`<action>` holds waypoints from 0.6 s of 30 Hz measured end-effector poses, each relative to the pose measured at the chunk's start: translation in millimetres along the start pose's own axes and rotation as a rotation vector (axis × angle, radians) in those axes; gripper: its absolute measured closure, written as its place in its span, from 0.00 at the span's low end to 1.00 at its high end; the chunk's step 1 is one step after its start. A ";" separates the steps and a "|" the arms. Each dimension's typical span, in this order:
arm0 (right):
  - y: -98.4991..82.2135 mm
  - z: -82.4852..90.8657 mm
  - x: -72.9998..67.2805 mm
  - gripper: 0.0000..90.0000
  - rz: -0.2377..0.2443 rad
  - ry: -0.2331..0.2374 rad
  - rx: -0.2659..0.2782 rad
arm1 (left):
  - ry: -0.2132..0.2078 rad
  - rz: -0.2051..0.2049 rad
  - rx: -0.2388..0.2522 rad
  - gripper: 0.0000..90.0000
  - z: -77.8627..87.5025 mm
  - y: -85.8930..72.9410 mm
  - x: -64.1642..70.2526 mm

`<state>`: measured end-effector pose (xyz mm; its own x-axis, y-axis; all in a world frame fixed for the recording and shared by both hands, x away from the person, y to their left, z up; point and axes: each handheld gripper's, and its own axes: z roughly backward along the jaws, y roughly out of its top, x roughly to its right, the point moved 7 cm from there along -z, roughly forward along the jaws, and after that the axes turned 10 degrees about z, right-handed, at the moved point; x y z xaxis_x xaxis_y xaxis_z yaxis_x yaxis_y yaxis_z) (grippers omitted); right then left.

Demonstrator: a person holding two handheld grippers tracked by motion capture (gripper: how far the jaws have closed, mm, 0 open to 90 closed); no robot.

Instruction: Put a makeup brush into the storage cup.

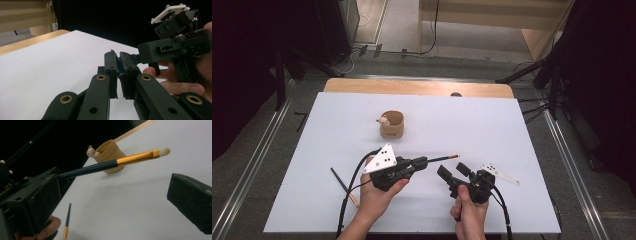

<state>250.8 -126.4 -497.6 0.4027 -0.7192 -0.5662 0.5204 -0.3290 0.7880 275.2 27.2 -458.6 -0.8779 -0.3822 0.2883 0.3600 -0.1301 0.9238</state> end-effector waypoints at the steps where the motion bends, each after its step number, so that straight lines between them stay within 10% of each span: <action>1: 0.1 -0.3 -0.8 0.00 -0.017 0.013 0.007 | -0.001 0.000 0.003 0.96 -0.5 -0.6 1.1; 18: -0.2 -2.0 7.3 0.34 -0.311 0.119 0.062 | -0.012 -0.038 -0.002 0.96 -8.1 -10.2 12.3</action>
<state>255.2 -130.3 -502.4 0.3186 -0.5036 -0.8030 0.5867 -0.5607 0.5844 263.4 16.4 -466.5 -0.8946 -0.3663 0.2560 0.3270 -0.1460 0.9337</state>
